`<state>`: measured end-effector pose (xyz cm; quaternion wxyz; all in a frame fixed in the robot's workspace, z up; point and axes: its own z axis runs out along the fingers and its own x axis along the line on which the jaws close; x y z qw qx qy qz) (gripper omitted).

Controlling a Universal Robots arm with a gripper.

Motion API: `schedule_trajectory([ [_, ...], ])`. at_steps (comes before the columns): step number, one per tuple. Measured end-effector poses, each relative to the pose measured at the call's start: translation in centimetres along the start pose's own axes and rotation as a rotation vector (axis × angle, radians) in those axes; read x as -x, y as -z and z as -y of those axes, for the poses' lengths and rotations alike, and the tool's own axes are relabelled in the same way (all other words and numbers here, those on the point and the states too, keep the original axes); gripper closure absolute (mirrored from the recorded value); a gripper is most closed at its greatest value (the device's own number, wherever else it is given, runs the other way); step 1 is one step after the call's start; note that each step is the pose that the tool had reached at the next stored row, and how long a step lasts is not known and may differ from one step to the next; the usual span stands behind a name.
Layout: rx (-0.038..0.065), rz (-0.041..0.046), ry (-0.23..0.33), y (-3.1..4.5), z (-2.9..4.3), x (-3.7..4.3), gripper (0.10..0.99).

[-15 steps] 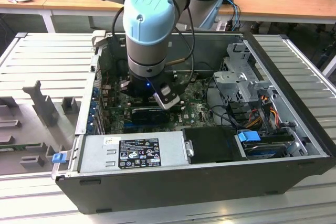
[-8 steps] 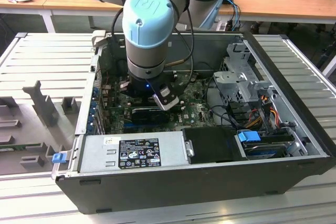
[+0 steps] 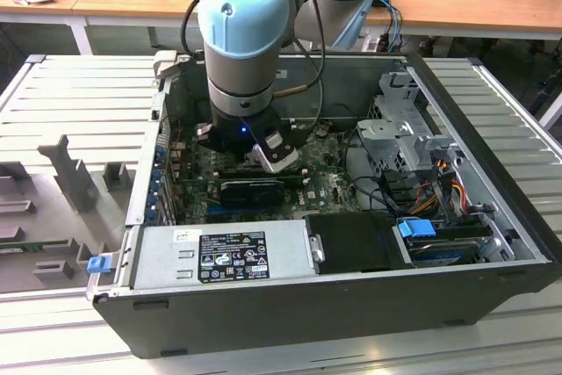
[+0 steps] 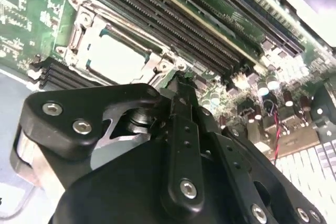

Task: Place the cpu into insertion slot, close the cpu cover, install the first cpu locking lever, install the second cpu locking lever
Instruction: 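Install the second cpu locking lever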

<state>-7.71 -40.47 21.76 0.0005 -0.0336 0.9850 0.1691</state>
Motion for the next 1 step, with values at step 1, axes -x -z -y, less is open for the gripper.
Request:
schedule_trajectory([
  [1,0.0,0.0002,0.0,-0.01,0.0,0.0,0.98],
])
